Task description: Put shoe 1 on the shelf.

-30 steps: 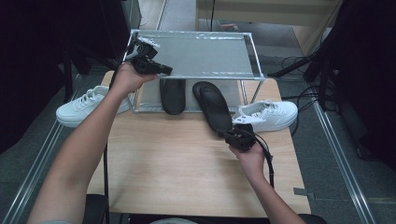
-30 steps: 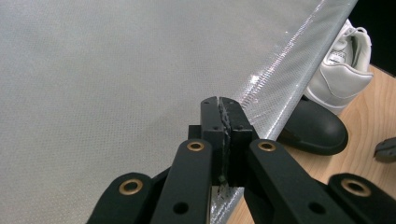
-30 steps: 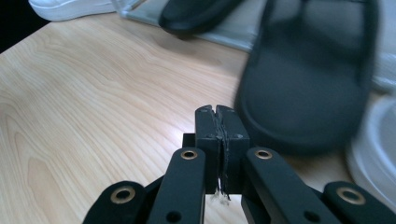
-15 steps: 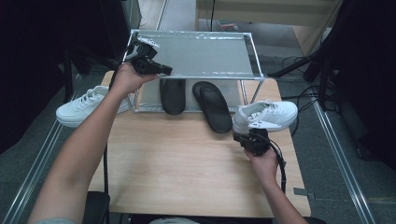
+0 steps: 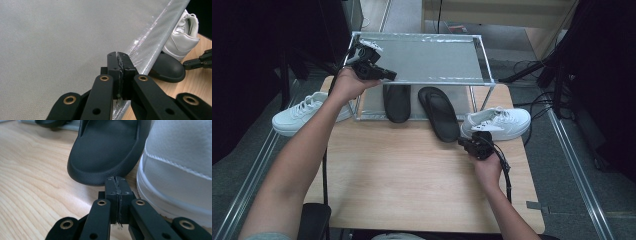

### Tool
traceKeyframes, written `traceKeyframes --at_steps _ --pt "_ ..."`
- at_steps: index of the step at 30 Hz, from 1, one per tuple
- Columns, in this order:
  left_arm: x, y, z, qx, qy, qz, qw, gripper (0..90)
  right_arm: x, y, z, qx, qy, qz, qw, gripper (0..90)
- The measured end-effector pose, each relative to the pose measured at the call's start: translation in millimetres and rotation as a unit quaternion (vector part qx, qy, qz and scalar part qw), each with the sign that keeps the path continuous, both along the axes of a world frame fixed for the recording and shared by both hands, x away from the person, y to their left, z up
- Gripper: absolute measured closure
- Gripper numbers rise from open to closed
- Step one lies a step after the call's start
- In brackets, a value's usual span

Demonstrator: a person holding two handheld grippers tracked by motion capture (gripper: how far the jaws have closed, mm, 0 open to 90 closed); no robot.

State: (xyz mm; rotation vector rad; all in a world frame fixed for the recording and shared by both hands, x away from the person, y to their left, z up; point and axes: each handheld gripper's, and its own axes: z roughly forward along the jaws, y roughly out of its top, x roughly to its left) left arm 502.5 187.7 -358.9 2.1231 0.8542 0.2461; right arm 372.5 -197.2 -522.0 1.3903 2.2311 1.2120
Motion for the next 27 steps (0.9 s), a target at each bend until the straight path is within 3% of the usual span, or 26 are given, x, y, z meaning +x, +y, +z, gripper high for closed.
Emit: traceKeyframes --at_steps 7,12,23,27 --pt "-0.1 -0.1 -0.1 0.0 -0.001 -0.001 1.0 89.8 3.9 3.3 -1.7 0.0 0.005 -0.006 1.0 89.8" --pt "0.2 0.2 -0.3 -0.003 0.002 0.001 1.0 89.7 0.9 2.9 -2.4 0.001 0.015 0.005 0.9999 89.8" --pt "-1.0 -2.2 0.0 0.006 -0.007 0.004 0.9999 89.7 12.6 9.3 -3.9 0.001 0.029 0.01 0.9995 88.8" --pt "-0.4 -1.7 -0.2 0.003 -0.004 0.005 1.0 89.7 15.2 14.8 -5.9 -0.01 0.028 0.013 0.9995 89.0"
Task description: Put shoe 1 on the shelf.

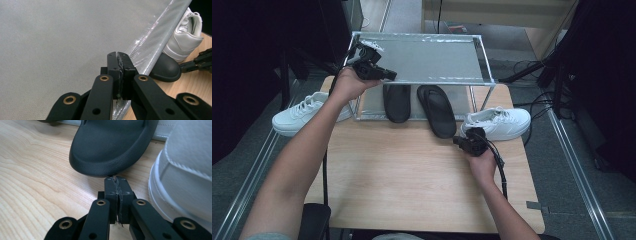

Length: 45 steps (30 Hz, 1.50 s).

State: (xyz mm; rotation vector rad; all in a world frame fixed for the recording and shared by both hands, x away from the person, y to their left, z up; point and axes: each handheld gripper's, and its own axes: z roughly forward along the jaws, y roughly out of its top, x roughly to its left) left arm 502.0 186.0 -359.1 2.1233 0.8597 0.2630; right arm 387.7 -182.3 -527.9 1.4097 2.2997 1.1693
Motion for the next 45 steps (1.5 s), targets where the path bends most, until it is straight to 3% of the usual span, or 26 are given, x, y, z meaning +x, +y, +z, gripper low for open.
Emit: traceKeyframes --at_steps 7,33,45 --pt "0.0 0.3 -0.1 0.0 0.0 -0.001 1.0 89.7 10.2 8.8 1.8 -0.004 -0.001 -0.007 1.0 90.0" --pt "1.5 1.8 -0.6 -0.006 0.004 -0.003 1.0 89.8 42.6 70.2 3.3 -0.027 0.005 0.026 0.9993 90.0" --pt "2.0 1.8 -0.4 -0.006 0.005 -0.005 1.0 89.7 55.5 93.5 4.3 -0.024 0.011 0.03 0.9992 90.0"
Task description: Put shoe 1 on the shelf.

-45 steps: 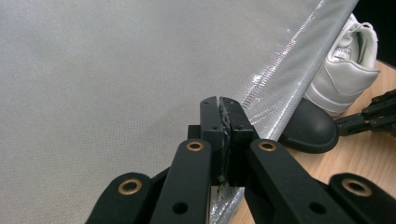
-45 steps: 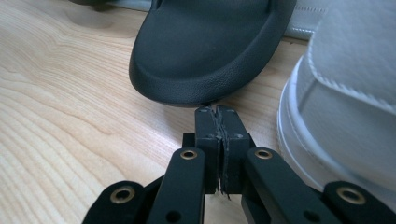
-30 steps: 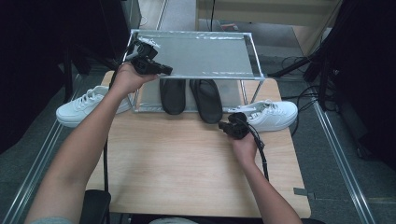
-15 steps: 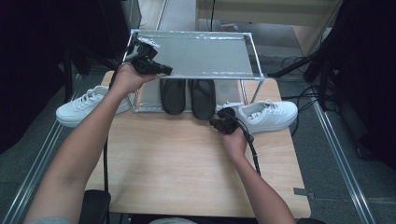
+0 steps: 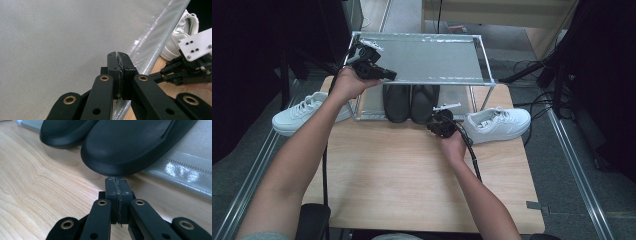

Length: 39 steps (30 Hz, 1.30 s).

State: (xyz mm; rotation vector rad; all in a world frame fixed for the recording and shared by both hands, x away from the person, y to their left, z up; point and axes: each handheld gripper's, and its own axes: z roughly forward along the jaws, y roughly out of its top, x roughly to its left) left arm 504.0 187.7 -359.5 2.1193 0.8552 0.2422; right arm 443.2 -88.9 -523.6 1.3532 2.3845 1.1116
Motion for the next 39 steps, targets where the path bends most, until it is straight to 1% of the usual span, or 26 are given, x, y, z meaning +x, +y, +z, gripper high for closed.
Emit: traceKeyframes --at_steps 2,6,9,10,12,15,16,17,19,20,21,22,23,24,25,26,27,29,30,31,32,33,34,36,37,39 --pt "0.2 0.5 -0.3 -0.002 0.0 -0.001 1.0 89.7 2.4 1.7 -1.2 0.008 0.0 -0.003 1.0 90.0" --pt "0.0 0.9 -0.5 -0.003 -0.001 -0.001 1.0 89.4 4.7 4.1 -1.1 0.006 0.003 -0.006 1.0 90.0" --pt "-0.2 1.1 -0.5 -0.003 -0.002 -0.001 1.0 89.2 4.2 5.4 -0.8 0.007 0.002 -0.002 1.0 90.0" --pt "-0.2 1.1 -0.4 -0.003 -0.002 -0.001 1.0 89.2 3.0 5.4 -0.1 0.012 0.005 -0.002 0.9999 90.0" --pt "-1.1 0.7 -0.4 -0.004 -0.003 0.006 1.0 88.2 -2.5 3.5 2.6 0.023 0.002 0.005 0.9997 89.5" --pt "-2.1 0.1 0.1 0.001 -0.007 0.008 0.9999 86.5 -10.0 0.6 5.9 0.029 -0.005 0.021 0.9994 87.6" --pt "-2.4 0.2 0.5 0.0 -0.004 0.009 0.9999 86.5 -10.0 0.6 5.9 0.029 -0.005 0.021 0.9994 87.6" --pt "-2.3 0.6 0.8 -0.003 -0.001 0.01 0.9999 85.5 -12.8 -1.1 7.0 0.035 -0.006 0.025 0.9991 86.8" --pt "-1.9 2.0 1.6 -0.015 0.008 0.008 0.9998 80.6 -18.3 -5.7 9.5 0.047 -0.009 0.028 0.9985 84.1" --pt "-2.6 1.9 2.9 -0.021 0.013 0.009 0.9997 72.3 -22.9 -10.4 12.7 0.059 -0.007 0.033 0.9977 81.7" --pt "-2.6 1.9 2.9 -0.021 0.013 0.009 0.9997 66.8 -22.9 -10.4 12.7 0.059 -0.007 0.033 0.9977 81.7" --pt "-4.2 0.5 4.7 -0.02 0.01 0.016 0.9996 59.8 -27.1 -15.9 16.9 0.069 -0.011 0.041 0.9967 78.3" --pt "-5.3 0.0 5.4 -0.014 0.006 0.018 0.9997 55.2 -29.5 -18.9 19.2 0.075 -0.013 0.042 0.9962 76.8" --pt "-6.5 -0.2 6.4 -0.014 0.007 0.019 0.9997 54.4 -31.8 -22.1 21.6 0.083 -0.014 0.044 0.9955 75.1" --pt "-6.5 -0.2 6.4 -0.014 0.007 0.019 0.9997 52.7 -31.8 -22.1 21.6 0.083 -0.014 0.044 0.9955 75.1" --pt "-9.0 0.3 8.8 -0.012 0.01 0.016 0.9997 50.5 -36.4 -28.8 26.0 0.094 -0.017 0.05 0.9942 71.4" --pt "-11.0 0.3 10.2 -0.01 0.01 0.017 0.9998 49.4 -39.0 -32.6 28.1 0.099 -0.019 0.053 0.9935 70.0" --pt "-13.3 0.2 11.8 -0.007 0.008 0.017 0.9998 48.5 -42.0 -36.3 30.3 0.102 -0.019 0.054 0.9931 69.1" --pt "-19.1 0.6 15.6 -0.011 0.001 0.016 0.9998 47.6 -48.6 -42.7 34.5 0.101 -0.022 0.058 0.9929 68.2" --pt "-19.1 0.6 15.6 -0.011 0.001 0.016 0.9998 46.6 -48.6 -42.7 34.5 0.101 -0.022 0.058 0.9929 68.2" --pt "-24.1 1.0 18.9 -0.024 0.001 0.017 0.9996 45.1 -56.0 -47.7 38.5 0.096 -0.036 0.063 0.9927 66.8" --pt "-24.1 1.0 18.9 -0.024 0.001 0.017 0.9996 43.8 -56.0 -47.7 38.5 0.096 -0.036 0.063 0.9927 66.8" --pt "-28.3 0.2 21.5 -0.034 0.01 0.015 0.9993 42.2 -62.8 -52.9 40.7 0.096 -0.049 0.074 0.9915 63.5" --pt "-31.1 -1.0 22.6 -0.035 0.011 0.015 0.9992 41.4 -64.7 -54.5 41.1 0.095 -0.053 0.077 0.991 62.9" --pt "-37.4 -3.0 24.8 -0.031 0.01 0.007 0.9994 40.6 -69.5 -59.1 41.7 0.093 -0.064 0.083 0.9901 60.3" --pt "-40.8 -4.0 25.6 -0.031 0.01 0.005 0.9995 40.0 -71.9 -61.3 41.8 0.095 -0.066 0.082 0.9899 59.3"
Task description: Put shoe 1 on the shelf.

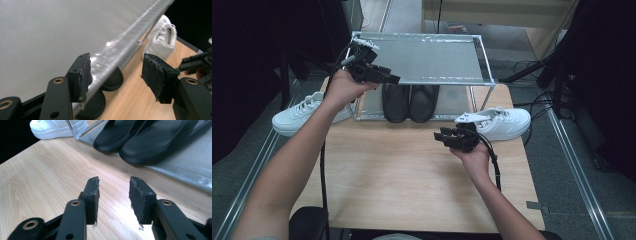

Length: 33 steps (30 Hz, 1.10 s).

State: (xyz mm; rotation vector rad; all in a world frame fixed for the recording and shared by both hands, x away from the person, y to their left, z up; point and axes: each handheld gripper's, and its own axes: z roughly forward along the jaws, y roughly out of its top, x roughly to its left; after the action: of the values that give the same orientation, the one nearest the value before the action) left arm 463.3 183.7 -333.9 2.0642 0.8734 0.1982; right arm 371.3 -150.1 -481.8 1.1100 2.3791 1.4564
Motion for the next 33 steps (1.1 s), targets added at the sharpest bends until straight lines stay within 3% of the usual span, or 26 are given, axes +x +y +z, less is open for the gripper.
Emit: traceKeyframes --at_steps 3,5,8,11,17,24,26,29,32,33 --pt "-10.8 -0.9 1.7 -0.006 -0.003 -0.01 0.9999 38.1 -6.3 -6.6 0.1 0.003 0.003 0.002 1.0 55.7" --pt "-21.8 0.4 1.8 -0.024 0.002 -0.022 0.9995 36.8 -12.9 -14.0 -0.9 0.013 0.005 0.009 0.9999 53.7" --pt "-29.5 0.0 0.5 -0.02 0.0 -0.024 0.9995 36.8 -15.7 -17.7 -1.3 0.014 0.008 0.01 0.9998 52.9" --pt "-41.4 0.0 -5.3 0.004 -0.008 -0.016 0.9998 36.8 -19.6 -23.3 0.0 0.008 0.009 0.01 0.9999 51.8" --pt "-56.9 5.1 -19.8 0.011 -0.01 -0.007 0.9999 36.7 -24.9 -31.1 5.2 0.015 -0.002 0.008 0.9999 50.4" --pt "-72.6 10.7 -40.5 -0.016 0.004 -0.022 0.9996 35.4 -22.0 -33.5 4.1 0.017 0.0 0.008 0.9998 50.0" --pt "-77.0 11.8 -48.3 -0.012 0.007 -0.015 0.9998 35.4 -19.9 -33.2 3.7 0.017 0.002 0.008 0.9998 49.8" --pt "-81.3 17.0 -59.0 -0.029 0.016 -0.014 0.9993 35.5 -18.7 -32.9 2.7 0.015 0.004 0.009 0.9998 49.8" --pt "-81.0 22.5 -63.3 -0.021 0.025 -0.004 0.9995 35.9 -16.7 -31.5 0.7 0.01 0.002 0.013 0.9999 49.8" --pt "-82.6 28.2 -65.0 -0.035 0.022 0.004 0.9991 35.9 -16.1 -31.0 0.4 0.006 0.002 0.014 0.9999 49.8"
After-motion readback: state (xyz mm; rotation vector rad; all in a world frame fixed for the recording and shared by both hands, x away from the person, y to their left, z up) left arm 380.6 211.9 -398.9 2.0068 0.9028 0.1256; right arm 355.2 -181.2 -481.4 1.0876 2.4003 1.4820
